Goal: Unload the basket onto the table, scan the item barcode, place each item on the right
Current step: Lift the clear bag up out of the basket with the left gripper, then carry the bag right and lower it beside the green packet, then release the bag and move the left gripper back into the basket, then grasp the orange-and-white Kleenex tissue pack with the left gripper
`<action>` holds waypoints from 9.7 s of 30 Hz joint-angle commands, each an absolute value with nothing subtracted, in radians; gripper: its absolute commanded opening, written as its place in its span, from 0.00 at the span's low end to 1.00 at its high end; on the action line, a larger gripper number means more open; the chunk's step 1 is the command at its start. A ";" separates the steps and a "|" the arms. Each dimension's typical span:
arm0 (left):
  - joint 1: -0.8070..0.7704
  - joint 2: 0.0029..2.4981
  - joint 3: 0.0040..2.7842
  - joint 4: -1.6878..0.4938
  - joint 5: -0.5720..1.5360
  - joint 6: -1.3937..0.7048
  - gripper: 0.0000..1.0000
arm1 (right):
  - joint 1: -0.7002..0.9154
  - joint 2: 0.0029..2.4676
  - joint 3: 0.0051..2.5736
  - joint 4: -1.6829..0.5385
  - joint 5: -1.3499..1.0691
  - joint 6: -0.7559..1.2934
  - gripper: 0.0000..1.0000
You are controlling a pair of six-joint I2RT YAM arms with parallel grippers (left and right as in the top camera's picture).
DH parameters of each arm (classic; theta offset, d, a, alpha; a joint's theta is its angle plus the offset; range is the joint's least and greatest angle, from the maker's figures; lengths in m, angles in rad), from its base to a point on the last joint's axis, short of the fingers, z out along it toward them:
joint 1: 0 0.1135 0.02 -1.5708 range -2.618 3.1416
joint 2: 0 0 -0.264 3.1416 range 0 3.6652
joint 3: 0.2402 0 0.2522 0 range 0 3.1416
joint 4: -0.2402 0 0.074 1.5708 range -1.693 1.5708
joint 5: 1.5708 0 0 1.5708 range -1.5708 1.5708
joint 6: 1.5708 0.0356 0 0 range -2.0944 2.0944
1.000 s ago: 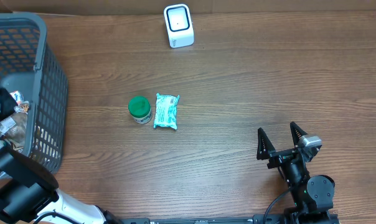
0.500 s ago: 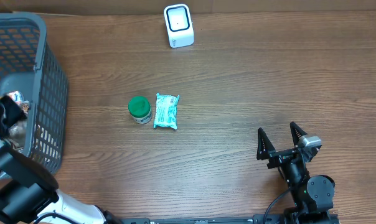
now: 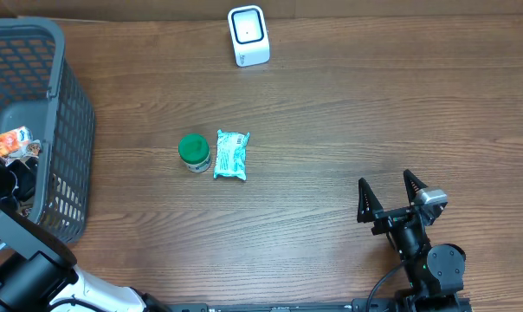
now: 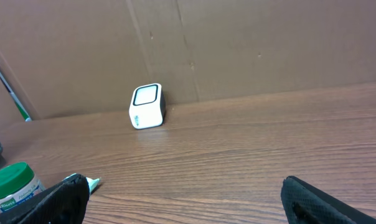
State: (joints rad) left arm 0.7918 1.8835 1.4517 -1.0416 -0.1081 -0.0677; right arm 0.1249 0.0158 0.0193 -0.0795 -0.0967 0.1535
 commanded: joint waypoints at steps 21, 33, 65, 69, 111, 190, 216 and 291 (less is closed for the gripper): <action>0.786 1.888 1.240 -0.843 -0.130 -0.044 0.81 | 0.122 0.012 0.008 -0.075 -0.088 0.148 1.00; 0.785 1.900 1.206 -0.789 -0.103 -0.047 0.47 | 0.122 0.012 0.008 -0.075 -0.088 0.148 1.00; 0.785 1.891 1.581 -1.129 -0.027 -0.095 0.04 | 0.122 0.012 0.008 -0.075 -0.088 0.148 1.00; 0.785 1.860 1.689 -1.176 0.065 -0.106 0.04 | 0.122 0.012 0.008 -0.075 -0.088 0.148 1.00; -0.038 1.366 1.533 -1.190 0.348 -0.189 0.04 | 0.122 0.012 0.008 -0.075 -0.088 0.148 1.00; 0.618 1.749 1.854 -1.223 -0.279 -0.379 0.77 | 0.122 0.012 0.008 -0.075 -0.088 0.148 1.00; 0.594 2.215 1.854 -0.881 -0.357 -0.115 0.59 | 0.122 0.012 0.008 -0.075 -0.088 0.148 1.00; 0.560 2.026 1.950 -1.174 -0.056 -0.297 0.04 | 0.122 0.012 0.008 -0.075 -0.088 0.148 1.00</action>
